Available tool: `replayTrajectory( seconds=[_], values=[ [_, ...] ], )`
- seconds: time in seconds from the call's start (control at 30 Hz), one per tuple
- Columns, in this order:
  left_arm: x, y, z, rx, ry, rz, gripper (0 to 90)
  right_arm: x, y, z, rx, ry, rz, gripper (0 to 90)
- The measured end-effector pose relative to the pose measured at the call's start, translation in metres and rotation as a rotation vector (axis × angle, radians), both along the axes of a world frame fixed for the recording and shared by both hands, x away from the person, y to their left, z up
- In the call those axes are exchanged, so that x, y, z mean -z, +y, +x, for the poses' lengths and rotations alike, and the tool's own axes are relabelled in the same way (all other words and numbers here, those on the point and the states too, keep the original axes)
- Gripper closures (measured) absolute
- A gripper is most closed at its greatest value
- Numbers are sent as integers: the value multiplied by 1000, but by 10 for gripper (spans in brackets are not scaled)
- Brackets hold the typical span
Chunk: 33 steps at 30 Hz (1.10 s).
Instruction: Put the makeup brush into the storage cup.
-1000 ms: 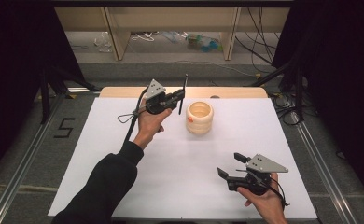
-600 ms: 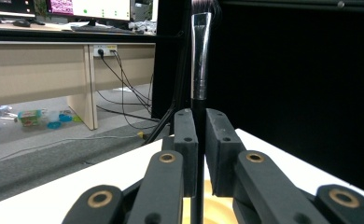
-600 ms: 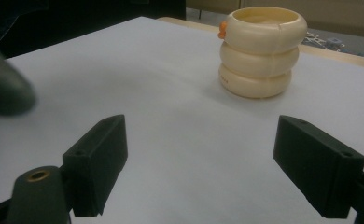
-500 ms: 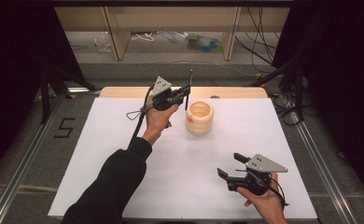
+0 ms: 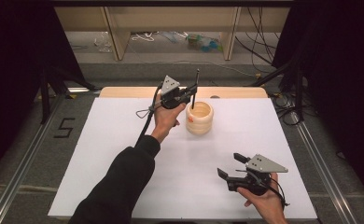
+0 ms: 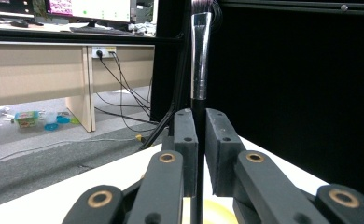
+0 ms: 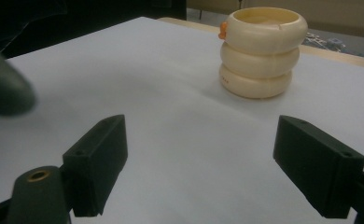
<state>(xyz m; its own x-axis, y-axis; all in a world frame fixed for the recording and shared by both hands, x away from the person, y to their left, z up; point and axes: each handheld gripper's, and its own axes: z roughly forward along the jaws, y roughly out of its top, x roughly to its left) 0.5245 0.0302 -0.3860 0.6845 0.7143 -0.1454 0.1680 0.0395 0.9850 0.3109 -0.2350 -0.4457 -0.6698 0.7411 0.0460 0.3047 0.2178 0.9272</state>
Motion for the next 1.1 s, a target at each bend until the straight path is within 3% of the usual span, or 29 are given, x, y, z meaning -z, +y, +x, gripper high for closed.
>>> replayTrajectory(
  seconds=[0.03,0.63,1.1],
  values=[
    [1,-1,0,0,3,-3,837,0,1,-1,-3,16,8,188],
    [11,-13,9,1,16,-15,837,0,1,-1,-6,18,9,188],
    [24,-17,15,13,43,1,836,0,1,-1,-8,21,7,188]
  ],
)
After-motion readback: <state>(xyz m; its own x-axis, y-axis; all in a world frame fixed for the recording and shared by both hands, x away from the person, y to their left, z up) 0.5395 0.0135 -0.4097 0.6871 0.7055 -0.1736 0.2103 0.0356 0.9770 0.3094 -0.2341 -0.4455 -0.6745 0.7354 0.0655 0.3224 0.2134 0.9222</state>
